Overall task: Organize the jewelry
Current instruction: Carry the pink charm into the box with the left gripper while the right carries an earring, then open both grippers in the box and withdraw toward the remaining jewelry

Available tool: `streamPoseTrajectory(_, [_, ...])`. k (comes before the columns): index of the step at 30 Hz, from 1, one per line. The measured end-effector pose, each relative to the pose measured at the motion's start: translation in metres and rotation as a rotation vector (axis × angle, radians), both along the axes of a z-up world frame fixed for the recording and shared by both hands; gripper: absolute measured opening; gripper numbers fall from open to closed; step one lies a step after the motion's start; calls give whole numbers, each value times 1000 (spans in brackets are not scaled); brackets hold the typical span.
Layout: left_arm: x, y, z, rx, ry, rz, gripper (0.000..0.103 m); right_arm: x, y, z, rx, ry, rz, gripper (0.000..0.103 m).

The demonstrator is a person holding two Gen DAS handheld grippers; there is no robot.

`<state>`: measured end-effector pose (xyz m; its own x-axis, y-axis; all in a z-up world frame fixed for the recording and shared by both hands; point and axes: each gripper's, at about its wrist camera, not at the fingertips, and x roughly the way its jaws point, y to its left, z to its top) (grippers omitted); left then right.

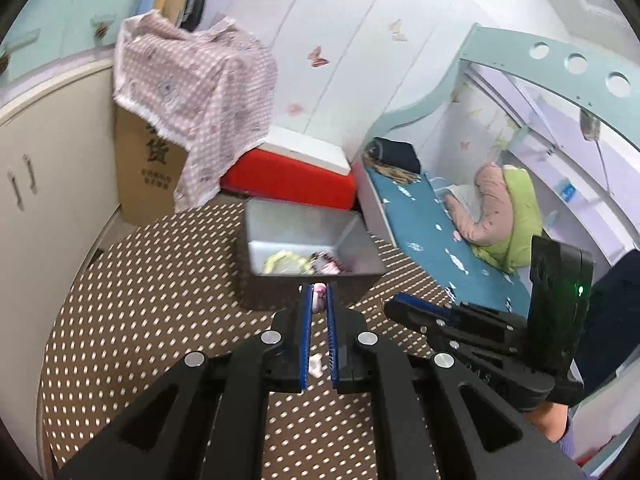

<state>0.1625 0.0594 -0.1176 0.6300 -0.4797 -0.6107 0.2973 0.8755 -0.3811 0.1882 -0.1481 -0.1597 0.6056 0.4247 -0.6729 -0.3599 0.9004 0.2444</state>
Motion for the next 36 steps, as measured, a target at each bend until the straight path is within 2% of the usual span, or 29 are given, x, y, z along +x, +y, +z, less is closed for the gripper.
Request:
streamPoseTrajectory(6, [27,-22,15,21,8,-48,6,19,-7,24,0,-35,-28,12])
streamPoseTrajectory(10, [53,-35,11,28,61,-86,6,39,-9,29,1,-32,-46,12])
streamPoseTrajectory(14, [70,-44,2,60,99,-89,6,57,-2,23,-8,-6,-45,12])
streamPoseTrajectory(25, [97,-50,-34,80,198,-72,6,80,7,-6,-27,61,-39,12])
streamPoseTrajectory(36, [100,-51,-45,86,220,-73,6,85,8,-16,-20,76,-47,12])
